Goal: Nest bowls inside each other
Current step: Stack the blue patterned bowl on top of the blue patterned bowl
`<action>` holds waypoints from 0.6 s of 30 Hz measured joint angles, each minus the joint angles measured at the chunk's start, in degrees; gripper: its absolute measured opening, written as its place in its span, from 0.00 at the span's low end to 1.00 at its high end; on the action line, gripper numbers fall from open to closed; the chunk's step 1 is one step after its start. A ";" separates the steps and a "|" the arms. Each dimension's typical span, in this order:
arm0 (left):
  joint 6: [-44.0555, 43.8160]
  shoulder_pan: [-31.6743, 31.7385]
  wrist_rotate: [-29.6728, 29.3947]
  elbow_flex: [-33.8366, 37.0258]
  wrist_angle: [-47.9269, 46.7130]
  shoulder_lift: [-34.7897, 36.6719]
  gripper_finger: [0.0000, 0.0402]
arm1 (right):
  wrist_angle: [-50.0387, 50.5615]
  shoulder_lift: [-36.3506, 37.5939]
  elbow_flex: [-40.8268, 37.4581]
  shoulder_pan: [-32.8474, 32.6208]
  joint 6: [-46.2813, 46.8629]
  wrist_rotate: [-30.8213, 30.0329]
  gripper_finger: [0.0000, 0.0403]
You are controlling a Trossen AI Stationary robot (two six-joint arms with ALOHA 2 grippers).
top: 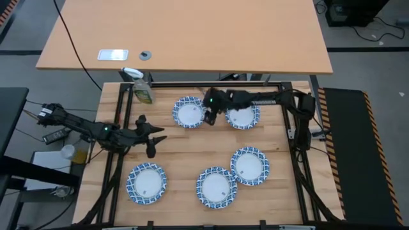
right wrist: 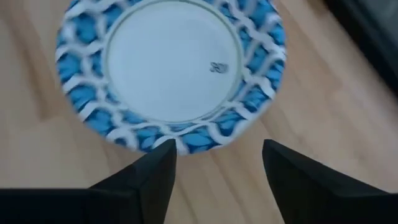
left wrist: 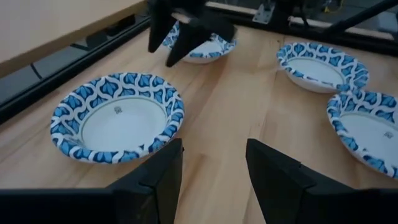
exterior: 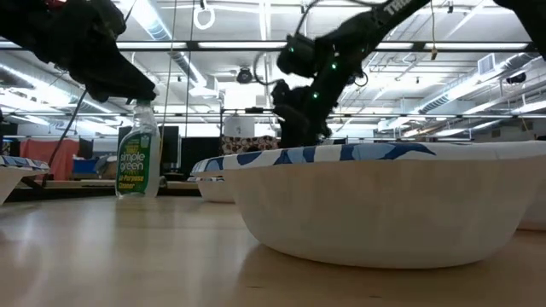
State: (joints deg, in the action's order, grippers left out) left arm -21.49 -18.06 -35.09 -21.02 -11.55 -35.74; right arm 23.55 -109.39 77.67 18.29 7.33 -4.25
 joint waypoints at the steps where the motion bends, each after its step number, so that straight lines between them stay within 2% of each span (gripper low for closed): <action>1: 0.00 0.00 -0.01 -0.03 0.64 -0.33 0.45 | 0.04 -0.08 0.00 1.33 2.33 2.07 0.61; 5: 0.03 0.00 0.00 -0.04 1.94 -1.21 0.45 | -0.70 -0.25 -0.24 5.46 9.32 5.52 0.61; 10: 0.01 0.00 -0.01 -0.07 2.01 -1.41 0.45 | -3.24 -1.15 -0.24 9.97 15.03 14.44 0.61; 16: 1.43 0.00 -0.01 -0.09 4.74 -1.36 0.45 | -5.94 -3.40 -0.03 11.82 15.57 15.23 0.66; 18: 2.05 0.17 0.00 -0.09 4.96 -1.38 0.45 | -6.51 -5.25 1.34 12.01 16.09 17.19 0.68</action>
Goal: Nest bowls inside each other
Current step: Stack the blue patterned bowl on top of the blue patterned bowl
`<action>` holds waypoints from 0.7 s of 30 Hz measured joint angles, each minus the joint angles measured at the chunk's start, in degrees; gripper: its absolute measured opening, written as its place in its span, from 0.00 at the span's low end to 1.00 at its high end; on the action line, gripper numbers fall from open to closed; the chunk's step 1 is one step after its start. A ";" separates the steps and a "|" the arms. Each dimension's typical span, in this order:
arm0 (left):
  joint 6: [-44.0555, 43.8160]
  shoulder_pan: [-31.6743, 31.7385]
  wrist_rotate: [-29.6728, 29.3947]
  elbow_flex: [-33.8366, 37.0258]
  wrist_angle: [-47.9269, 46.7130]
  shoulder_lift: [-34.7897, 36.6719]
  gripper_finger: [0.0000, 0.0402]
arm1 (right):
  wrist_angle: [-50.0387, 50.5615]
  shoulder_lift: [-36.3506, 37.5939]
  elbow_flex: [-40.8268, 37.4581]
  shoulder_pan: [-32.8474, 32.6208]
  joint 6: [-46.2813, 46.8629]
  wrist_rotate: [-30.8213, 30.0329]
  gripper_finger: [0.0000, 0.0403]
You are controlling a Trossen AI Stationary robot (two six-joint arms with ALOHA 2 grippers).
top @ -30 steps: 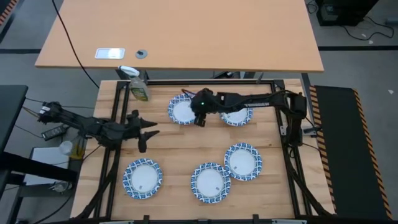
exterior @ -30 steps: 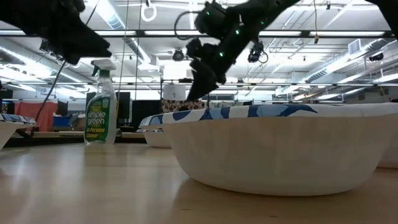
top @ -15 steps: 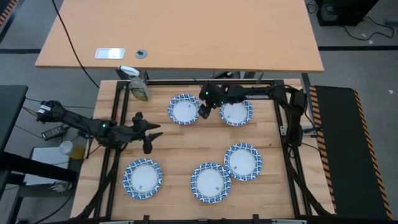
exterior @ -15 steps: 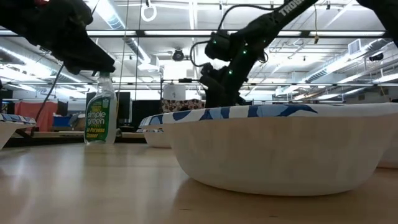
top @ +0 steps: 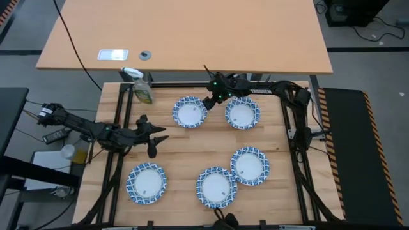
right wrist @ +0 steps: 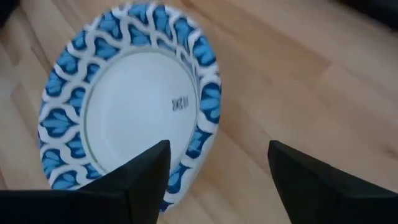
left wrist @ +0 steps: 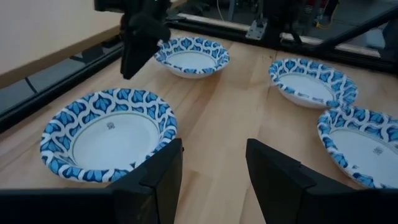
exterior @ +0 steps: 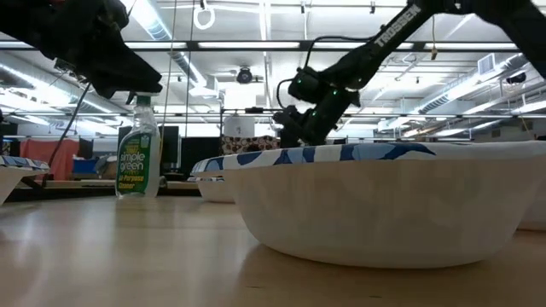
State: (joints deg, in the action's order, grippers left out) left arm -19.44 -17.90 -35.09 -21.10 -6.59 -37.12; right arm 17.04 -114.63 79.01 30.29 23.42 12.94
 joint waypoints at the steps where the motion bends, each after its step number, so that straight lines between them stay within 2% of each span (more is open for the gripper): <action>1: 0.43 0.11 -0.02 0.00 0.16 0.00 0.45 | 0.44 -1.07 0.87 0.02 0.03 1.01 0.70; 6: 1.06 0.04 0.31 0.00 0.18 0.00 0.45 | 4.73 -7.31 6.71 0.12 0.22 2.21 0.75; 11: 1.09 -0.36 2.10 0.00 -0.01 0.00 0.45 | 6.20 -9.26 10.21 0.42 -1.29 1.93 0.74; 15: 2.52 0.10 1.91 0.00 0.00 0.00 0.45 | 5.49 -9.81 10.90 -0.44 -3.45 -0.04 0.68; 21: 2.67 0.12 1.92 0.00 -0.46 0.02 0.45 | 5.21 -9.94 11.00 -1.36 -6.39 -3.55 0.50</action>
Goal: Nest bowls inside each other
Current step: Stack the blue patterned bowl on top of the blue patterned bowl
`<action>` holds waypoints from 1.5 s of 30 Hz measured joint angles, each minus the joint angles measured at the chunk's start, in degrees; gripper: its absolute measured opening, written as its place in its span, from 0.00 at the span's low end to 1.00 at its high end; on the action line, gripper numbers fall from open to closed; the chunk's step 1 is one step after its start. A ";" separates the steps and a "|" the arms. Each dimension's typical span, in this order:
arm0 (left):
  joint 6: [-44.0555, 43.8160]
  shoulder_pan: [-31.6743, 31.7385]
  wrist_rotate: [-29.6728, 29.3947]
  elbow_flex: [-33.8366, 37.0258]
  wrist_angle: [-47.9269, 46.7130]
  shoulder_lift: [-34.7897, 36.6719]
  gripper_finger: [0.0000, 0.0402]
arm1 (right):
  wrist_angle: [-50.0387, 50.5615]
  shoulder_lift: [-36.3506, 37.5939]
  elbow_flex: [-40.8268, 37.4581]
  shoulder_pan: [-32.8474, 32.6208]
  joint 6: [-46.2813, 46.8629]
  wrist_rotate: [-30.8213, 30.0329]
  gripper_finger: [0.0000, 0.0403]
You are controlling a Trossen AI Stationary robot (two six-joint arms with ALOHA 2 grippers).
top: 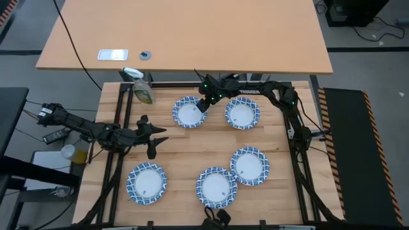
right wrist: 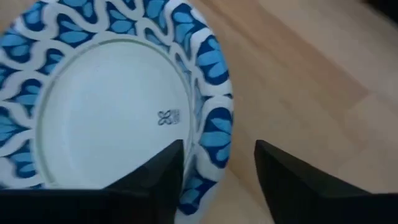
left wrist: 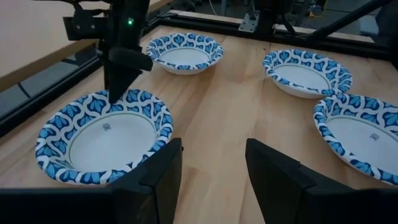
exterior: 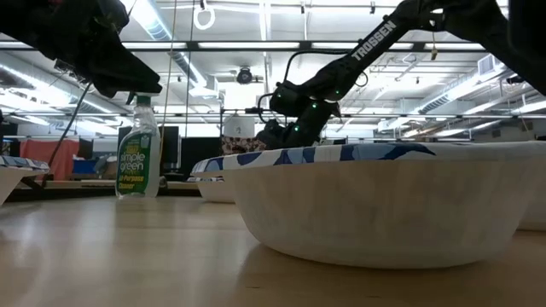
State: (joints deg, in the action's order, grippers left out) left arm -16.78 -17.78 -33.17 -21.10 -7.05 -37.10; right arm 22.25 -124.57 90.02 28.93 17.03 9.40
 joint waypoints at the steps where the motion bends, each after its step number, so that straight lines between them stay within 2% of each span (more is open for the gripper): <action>1: 0.00 0.00 0.00 0.00 0.01 0.00 0.45 | 0.07 0.00 0.00 -0.08 -0.56 -0.83 0.46; 7: -0.25 -0.36 1.20 -0.01 -0.01 0.52 0.45 | 0.97 0.00 0.00 -0.04 -0.89 -1.60 0.31; 15: 3.86 -0.52 4.13 -5.32 -1.24 2.95 0.45 | 1.61 0.20 0.00 -0.09 -0.67 5.82 0.23; 22: 7.10 -0.39 4.06 -10.06 -4.69 3.06 0.45 | 1.86 0.90 0.00 -0.48 -0.08 14.48 0.20; 30: 7.13 -0.39 3.90 -12.63 -8.31 3.08 0.45 | 1.86 0.92 0.00 -2.10 2.60 21.07 0.19; 34: 7.10 -0.39 3.90 -12.65 -8.59 3.08 0.45 | 2.41 1.46 -0.02 -2.82 2.98 20.47 0.19; 38: 6.94 -0.39 3.90 -12.63 -9.96 3.08 0.45 | 2.90 3.23 0.71 -2.70 3.72 22.39 0.19; 45: 6.91 -0.39 3.90 -12.65 -9.86 3.10 0.45 | 7.03 7.90 3.74 -3.47 3.34 19.68 0.19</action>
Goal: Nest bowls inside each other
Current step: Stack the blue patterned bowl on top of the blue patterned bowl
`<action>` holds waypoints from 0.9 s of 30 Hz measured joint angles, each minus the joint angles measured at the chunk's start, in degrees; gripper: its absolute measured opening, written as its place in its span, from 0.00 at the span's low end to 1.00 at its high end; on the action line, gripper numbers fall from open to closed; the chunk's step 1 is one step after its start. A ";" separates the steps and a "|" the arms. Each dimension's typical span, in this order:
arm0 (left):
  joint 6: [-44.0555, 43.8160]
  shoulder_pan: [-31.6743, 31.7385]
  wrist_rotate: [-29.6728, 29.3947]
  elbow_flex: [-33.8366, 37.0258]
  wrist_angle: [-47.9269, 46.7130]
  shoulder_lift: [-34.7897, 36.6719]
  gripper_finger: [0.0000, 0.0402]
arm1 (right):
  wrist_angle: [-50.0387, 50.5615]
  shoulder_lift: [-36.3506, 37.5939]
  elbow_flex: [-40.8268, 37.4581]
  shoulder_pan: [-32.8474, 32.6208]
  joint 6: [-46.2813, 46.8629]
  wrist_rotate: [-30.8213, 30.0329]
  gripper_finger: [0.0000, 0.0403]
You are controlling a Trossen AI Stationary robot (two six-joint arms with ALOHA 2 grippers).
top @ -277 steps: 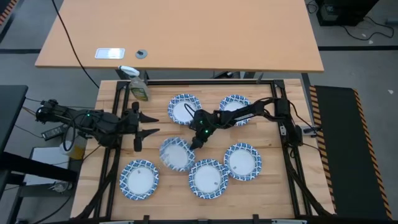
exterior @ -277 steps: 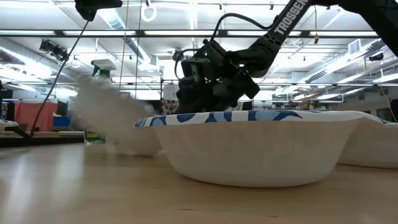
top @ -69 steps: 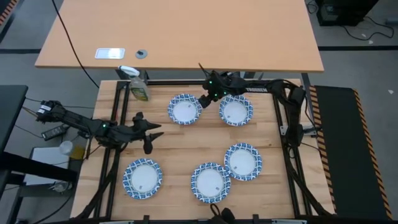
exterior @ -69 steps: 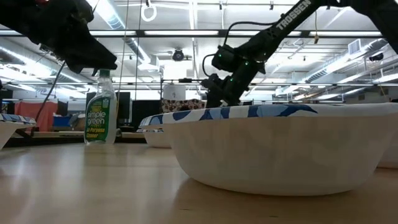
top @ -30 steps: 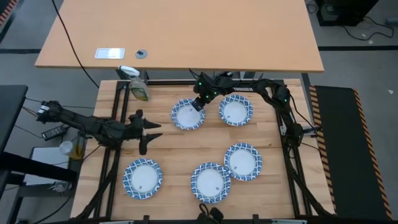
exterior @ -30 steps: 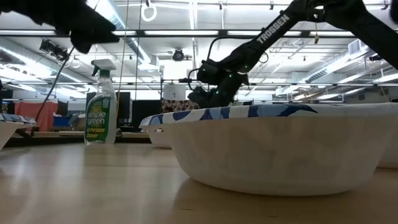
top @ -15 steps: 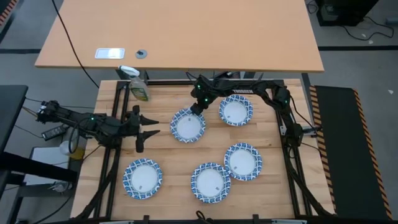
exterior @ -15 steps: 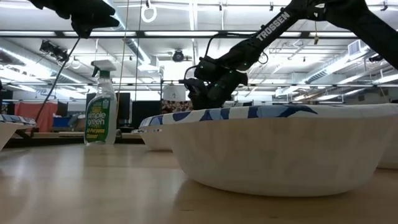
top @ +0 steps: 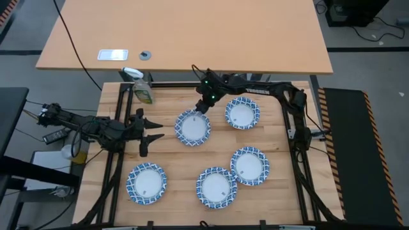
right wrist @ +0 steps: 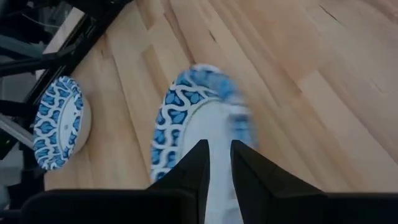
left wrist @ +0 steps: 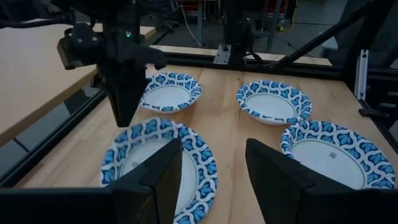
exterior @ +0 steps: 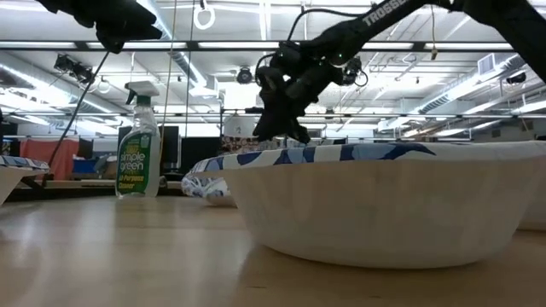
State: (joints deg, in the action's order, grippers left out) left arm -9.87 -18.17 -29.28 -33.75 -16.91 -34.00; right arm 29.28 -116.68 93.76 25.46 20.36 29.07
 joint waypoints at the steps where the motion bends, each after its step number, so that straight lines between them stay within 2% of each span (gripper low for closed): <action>1: 0.00 0.00 0.00 -0.01 -0.02 0.00 0.45 | 0.00 0.22 0.09 -0.47 0.17 -0.67 0.19; 5: 0.02 0.00 0.00 0.01 0.00 0.00 0.45 | -0.33 0.59 0.43 -2.93 0.62 -1.48 0.19; 11: -0.61 -0.02 0.00 -0.01 -0.05 0.00 0.45 | 0.49 0.05 0.33 -4.71 -3.21 -6.97 0.19; 13: -1.42 -0.02 0.02 0.01 -0.45 0.00 0.45 | 3.25 0.68 0.86 -4.92 -6.98 -12.40 0.20; 15: -2.23 -0.05 0.00 -0.01 -0.83 0.00 0.45 | 7.09 0.87 1.24 -5.62 -11.83 -22.11 0.23; 17: -2.47 -0.05 0.00 0.00 -1.10 0.00 0.45 | 9.99 0.67 1.22 -6.34 -16.07 -29.63 0.28; 18: -2.45 -0.06 0.00 0.01 -0.97 -0.01 0.45 | 10.56 0.57 1.16 -6.58 -16.63 -31.05 0.30; 23: -2.45 0.86 0.00 0.01 -0.55 -0.13 0.45 | 9.52 0.48 0.44 -7.14 -18.05 -30.65 0.48; 27: -2.49 1.72 -0.02 0.01 -0.56 -0.13 0.45 | 9.41 -2.74 0.33 -5.76 -16.04 -29.81 0.65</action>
State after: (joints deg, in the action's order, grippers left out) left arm -12.36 -16.45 -29.30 -33.74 -17.47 -34.13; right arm 38.70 -119.42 94.08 19.71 4.32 -0.74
